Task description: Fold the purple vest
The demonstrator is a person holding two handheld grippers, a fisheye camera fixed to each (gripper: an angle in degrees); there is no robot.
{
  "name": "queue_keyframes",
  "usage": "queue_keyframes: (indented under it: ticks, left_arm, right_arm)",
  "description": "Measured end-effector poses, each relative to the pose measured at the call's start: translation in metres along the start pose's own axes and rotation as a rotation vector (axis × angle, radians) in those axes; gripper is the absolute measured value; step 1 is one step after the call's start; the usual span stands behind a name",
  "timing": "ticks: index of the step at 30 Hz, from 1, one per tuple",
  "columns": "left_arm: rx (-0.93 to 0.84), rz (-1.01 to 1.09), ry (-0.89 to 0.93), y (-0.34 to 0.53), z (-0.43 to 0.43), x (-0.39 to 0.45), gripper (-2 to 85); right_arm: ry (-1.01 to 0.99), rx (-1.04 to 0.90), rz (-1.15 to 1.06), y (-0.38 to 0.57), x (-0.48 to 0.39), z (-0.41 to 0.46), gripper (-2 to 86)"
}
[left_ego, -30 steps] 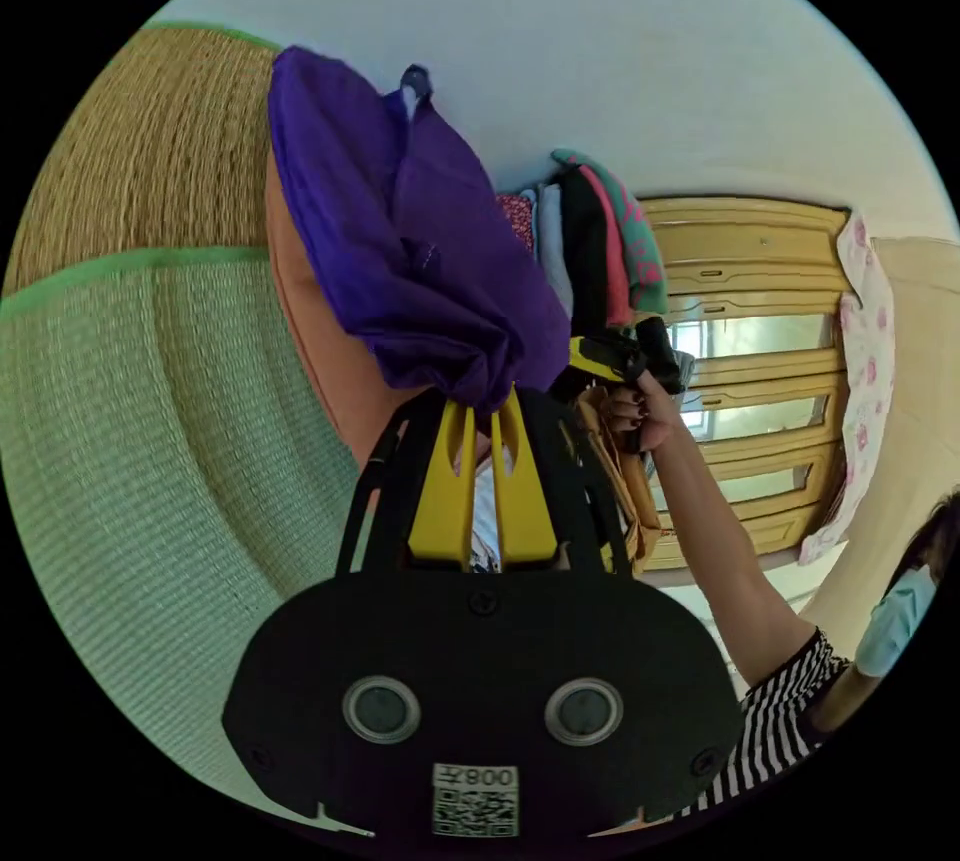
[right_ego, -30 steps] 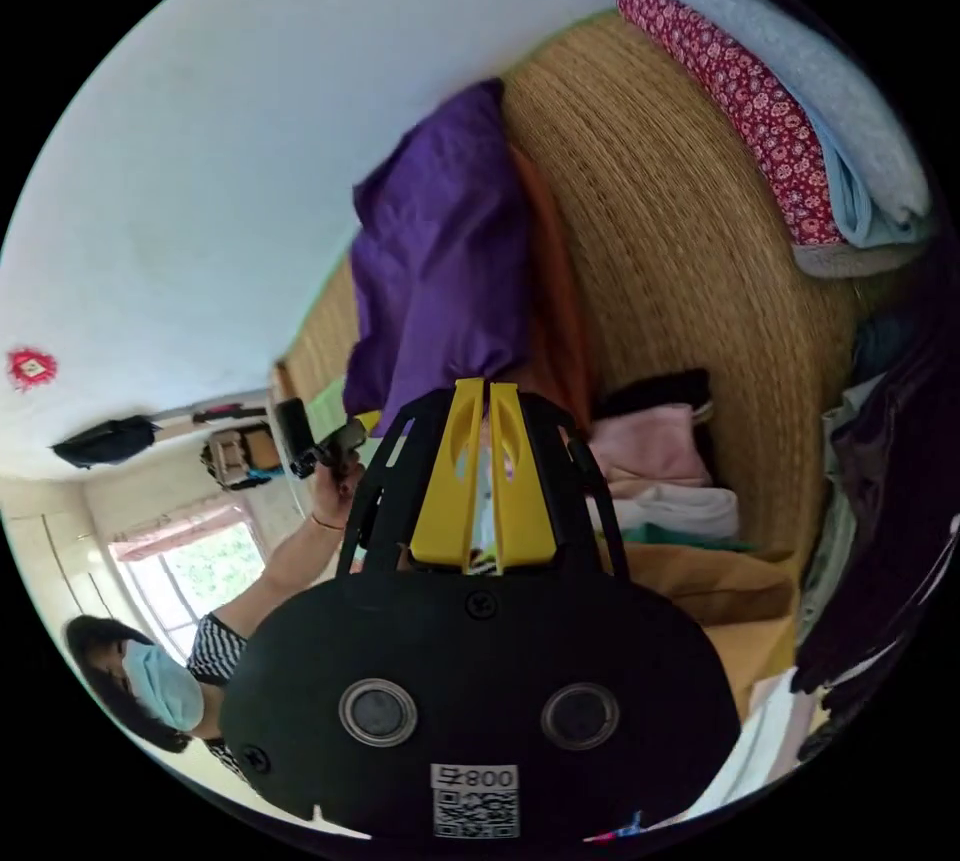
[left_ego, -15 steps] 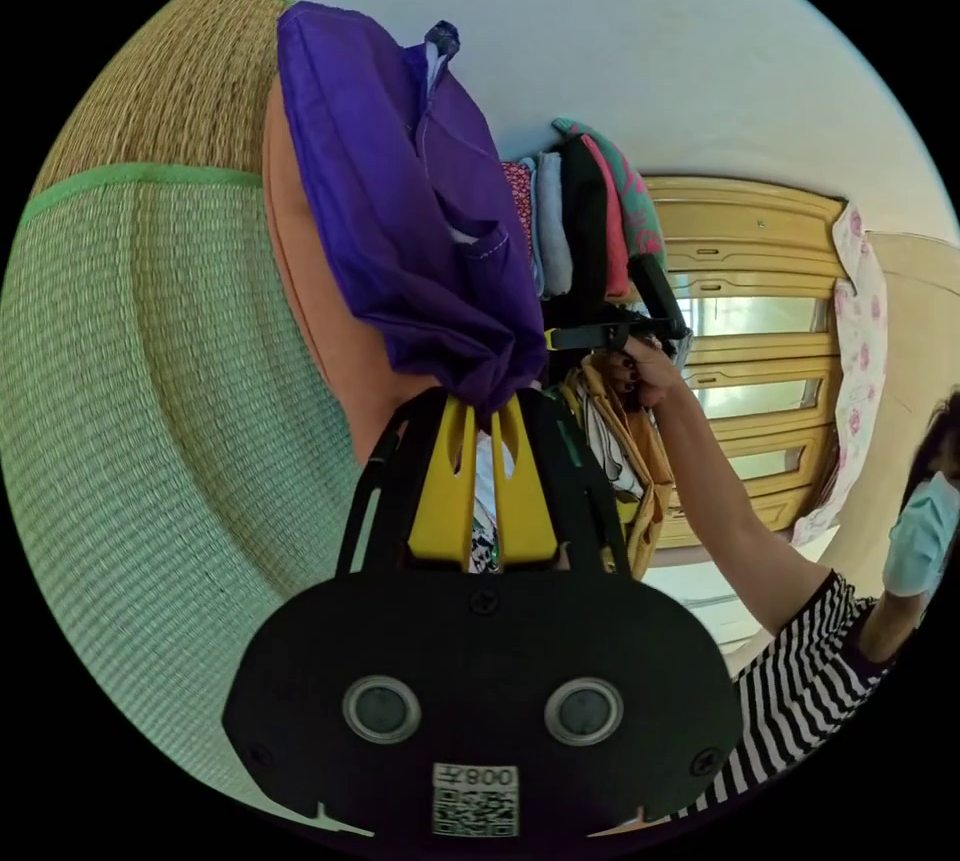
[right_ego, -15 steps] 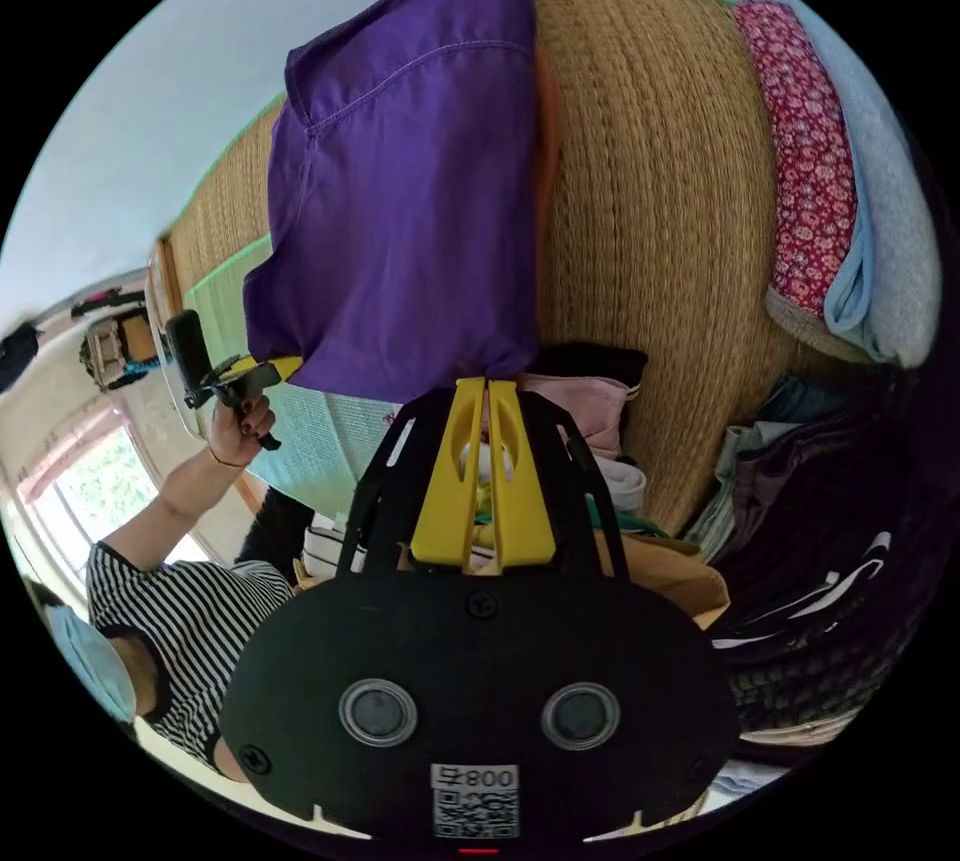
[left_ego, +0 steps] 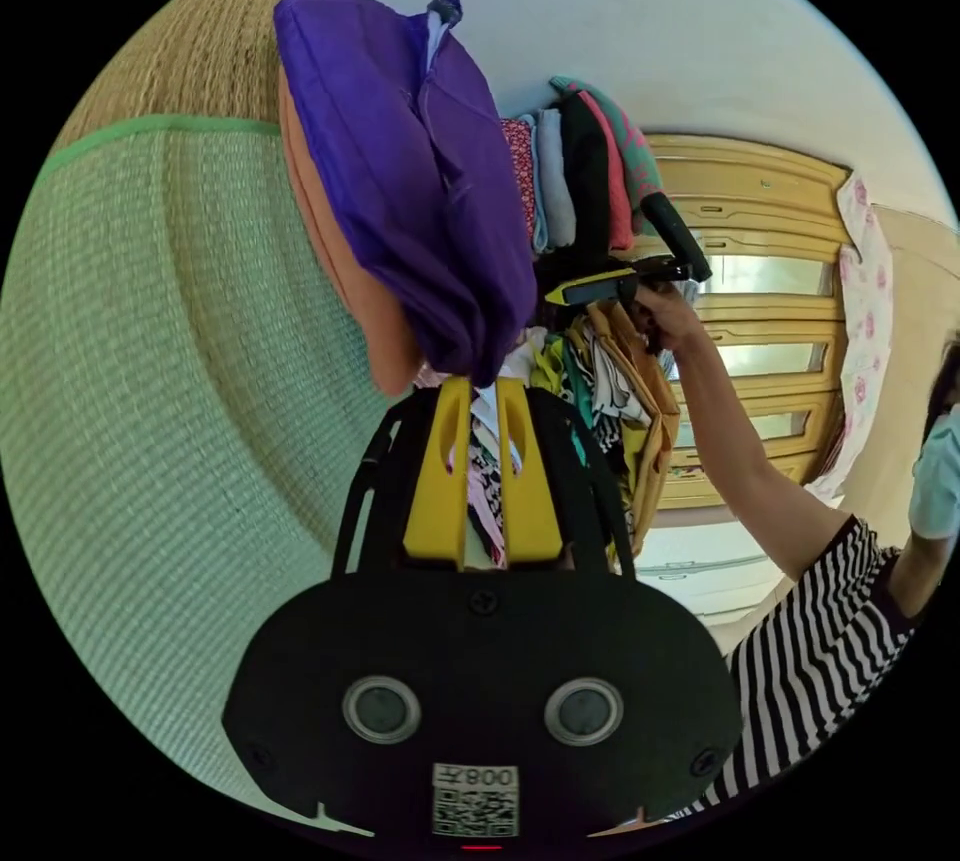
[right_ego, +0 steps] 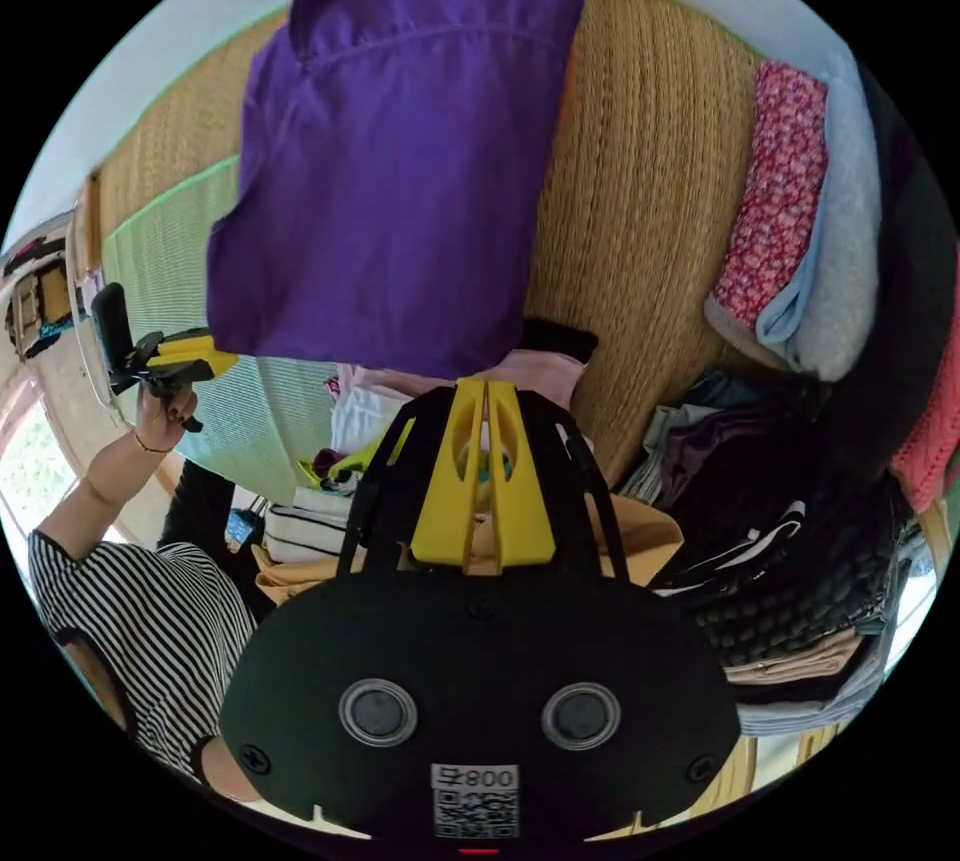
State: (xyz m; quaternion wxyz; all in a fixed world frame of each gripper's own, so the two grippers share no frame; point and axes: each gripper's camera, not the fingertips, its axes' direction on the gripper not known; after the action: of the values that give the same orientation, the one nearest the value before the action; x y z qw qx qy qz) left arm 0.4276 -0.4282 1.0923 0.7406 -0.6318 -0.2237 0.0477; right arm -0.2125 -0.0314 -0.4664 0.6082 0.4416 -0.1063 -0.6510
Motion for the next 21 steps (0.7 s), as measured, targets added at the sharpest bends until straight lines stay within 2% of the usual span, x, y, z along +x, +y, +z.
queue_keyframes:
  ticks: [5, 9, 12, 17, 21]
  left_arm:
    - [0.059, 0.069, -0.041, 0.013, -0.009, 0.029, 1.0]
    - [-0.014, 0.051, -0.132, 0.007, 0.020, 0.024, 0.4]
    - [-0.050, 0.024, -0.135, 0.017, 0.030, 0.023, 0.3]
    - [-0.024, 0.054, -0.105, 0.059, 0.012, 0.049, 0.2]
    - [-0.015, 0.091, -0.118, 0.120, -0.019, 0.077, 0.2]
  right_arm:
    - [0.010, 0.140, -0.072, -0.004, -0.056, -0.050, 0.0]
    - [0.142, -0.001, -0.047, -0.048, -0.084, -0.022, 0.0]
    - [0.129, -0.048, 0.004, -0.052, -0.087, -0.022, 0.0]
    - [0.130, -0.031, 0.020, -0.017, -0.098, -0.057, 0.0]
    - [0.049, 0.154, -0.003, 0.047, -0.127, -0.115, 0.0]
